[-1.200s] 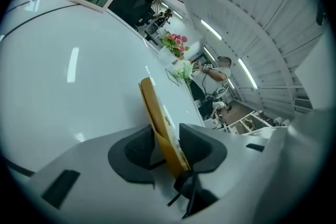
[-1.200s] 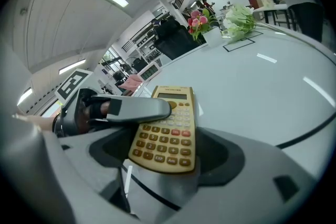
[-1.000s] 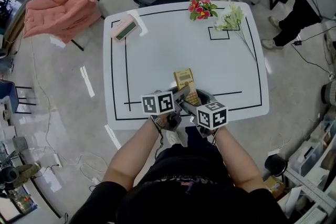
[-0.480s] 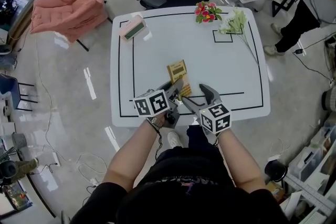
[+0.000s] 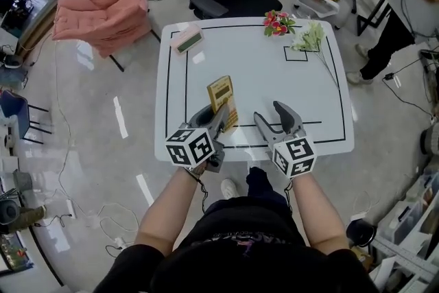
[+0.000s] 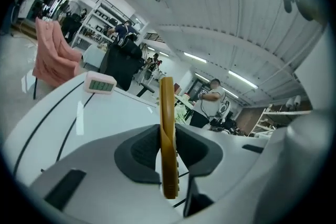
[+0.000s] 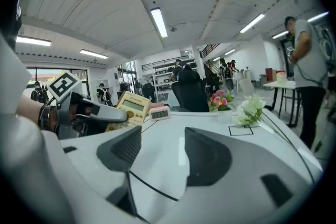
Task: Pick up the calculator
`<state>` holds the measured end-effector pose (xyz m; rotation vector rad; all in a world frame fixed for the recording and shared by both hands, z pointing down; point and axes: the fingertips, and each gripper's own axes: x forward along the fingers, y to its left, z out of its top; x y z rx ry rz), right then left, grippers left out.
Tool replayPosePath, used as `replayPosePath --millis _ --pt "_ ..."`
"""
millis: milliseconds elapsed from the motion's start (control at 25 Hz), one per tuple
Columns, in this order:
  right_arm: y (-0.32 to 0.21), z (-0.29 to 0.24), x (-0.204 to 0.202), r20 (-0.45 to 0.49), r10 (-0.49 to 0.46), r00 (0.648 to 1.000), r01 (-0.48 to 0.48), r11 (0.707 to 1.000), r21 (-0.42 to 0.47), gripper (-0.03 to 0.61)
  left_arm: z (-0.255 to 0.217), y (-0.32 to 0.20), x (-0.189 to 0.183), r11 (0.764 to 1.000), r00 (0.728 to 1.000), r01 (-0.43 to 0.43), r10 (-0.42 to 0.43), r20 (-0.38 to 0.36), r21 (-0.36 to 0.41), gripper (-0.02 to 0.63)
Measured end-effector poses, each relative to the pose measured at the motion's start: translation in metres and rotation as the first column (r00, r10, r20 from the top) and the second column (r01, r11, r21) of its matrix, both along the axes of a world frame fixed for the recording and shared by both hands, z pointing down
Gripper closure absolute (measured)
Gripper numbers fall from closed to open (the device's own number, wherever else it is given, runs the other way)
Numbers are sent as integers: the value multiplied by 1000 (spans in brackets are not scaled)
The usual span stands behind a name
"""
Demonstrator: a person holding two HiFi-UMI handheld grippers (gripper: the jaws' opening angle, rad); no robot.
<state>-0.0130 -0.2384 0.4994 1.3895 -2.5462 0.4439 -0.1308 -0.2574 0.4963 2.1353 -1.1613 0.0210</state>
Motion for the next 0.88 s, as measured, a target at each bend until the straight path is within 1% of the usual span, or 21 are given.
replayPosePath --millis 80,120,160,280,360,560,720,880 --pt "6 -17 -2 -6 16 1000 -16 999 50 367 -17 12 -6 999 1000 -4 3 24 49 532" --pt "9 -25 -2 -9 28 1000 -27 997 73 407 -25 18 -9 997 999 -9 6 34 72 532" --pt "13 -33 -3 -12 41 999 -40 995 95 463 -32 24 -11 995 999 -15 11 48 94 532" --pt "26 -55 -6 -9 61 998 -59 987 148 577 -53 44 -16 985 995 -44 28 100 166 532" --pt "36 -67 -10 3 54 999 -54 984 168 577 -65 56 -18 978 993 -64 42 111 199 532" --pt "64 -89 -18 46 37 998 -45 983 180 577 -84 83 -21 963 991 -98 70 119 251 532" --pt "89 -102 -21 34 27 999 -33 981 189 577 -92 104 -19 954 987 -115 79 138 279 532" --pt "107 -109 -16 11 22 1000 -24 978 207 577 -93 125 -12 951 986 -125 88 141 282 534"
